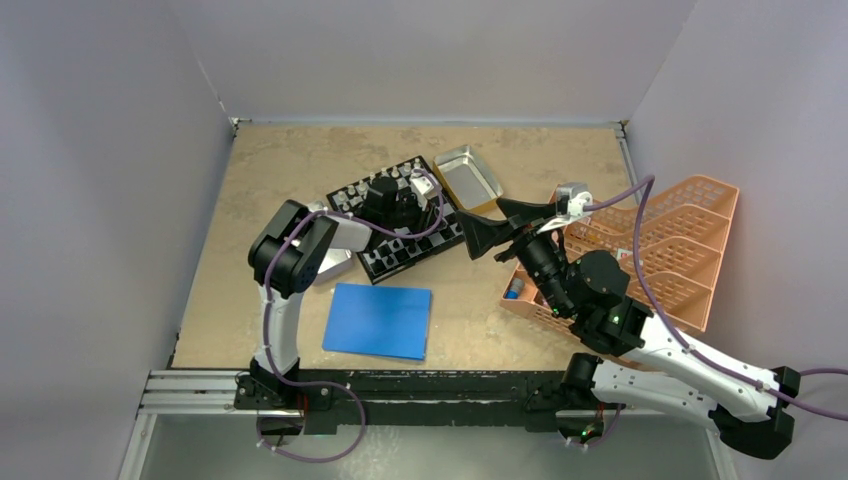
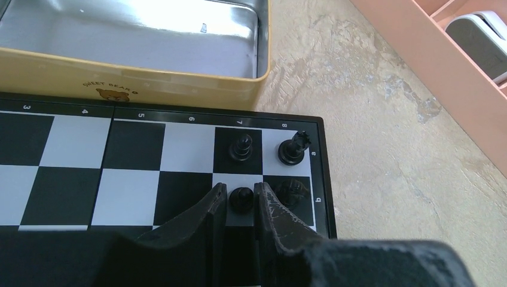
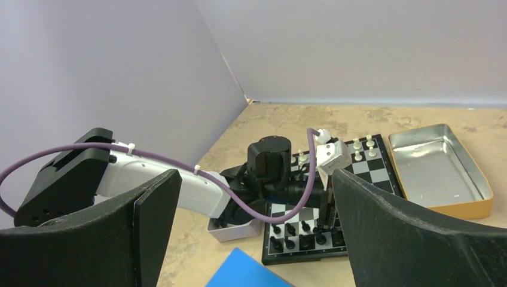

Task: Set up the chess pieces on the board
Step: Place the chess piece on the chessboard, then pick up the chess piece from the storage box.

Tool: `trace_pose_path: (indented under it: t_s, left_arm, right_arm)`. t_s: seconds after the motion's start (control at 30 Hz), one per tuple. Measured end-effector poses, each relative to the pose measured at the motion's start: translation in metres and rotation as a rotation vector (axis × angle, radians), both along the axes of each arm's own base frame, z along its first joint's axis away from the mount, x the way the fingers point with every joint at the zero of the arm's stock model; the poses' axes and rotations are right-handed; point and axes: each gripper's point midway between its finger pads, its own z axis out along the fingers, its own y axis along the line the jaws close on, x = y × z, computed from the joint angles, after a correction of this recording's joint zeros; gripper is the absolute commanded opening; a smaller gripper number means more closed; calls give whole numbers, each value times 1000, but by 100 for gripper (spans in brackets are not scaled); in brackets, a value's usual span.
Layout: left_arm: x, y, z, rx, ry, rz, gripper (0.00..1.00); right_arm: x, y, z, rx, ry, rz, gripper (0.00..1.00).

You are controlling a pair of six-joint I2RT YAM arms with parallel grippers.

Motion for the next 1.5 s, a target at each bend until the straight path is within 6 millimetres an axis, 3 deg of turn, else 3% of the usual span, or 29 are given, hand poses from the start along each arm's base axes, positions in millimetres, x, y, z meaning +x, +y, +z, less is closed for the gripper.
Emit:
trace_pose_path:
  t_s: [0.37, 0.73, 1.0, 1.17, 1.33, 1.5]
  left_arm:
    - [4, 0, 7, 14, -1, 6, 29]
    - [16, 2, 67, -9, -110, 44, 38]
    - [14, 18, 112, 2, -144, 120, 58]
    - [3, 35, 142, 34, -141, 178, 64]
    - [-11, 68, 182, 63, -137, 314, 67]
    - [-15, 104, 192, 149, -41, 503, 70]
  right_arm:
    - [2, 4, -4, -18, 3, 1, 99]
    - [2, 10, -9, -36, 9, 20, 99]
    - [3, 16, -24, -65, 22, 34, 99]
    - [2, 20, -44, -103, 41, 52, 99]
    - [1, 21, -46, -101, 47, 54, 99]
    - [8, 28, -63, -153, 80, 43, 99]
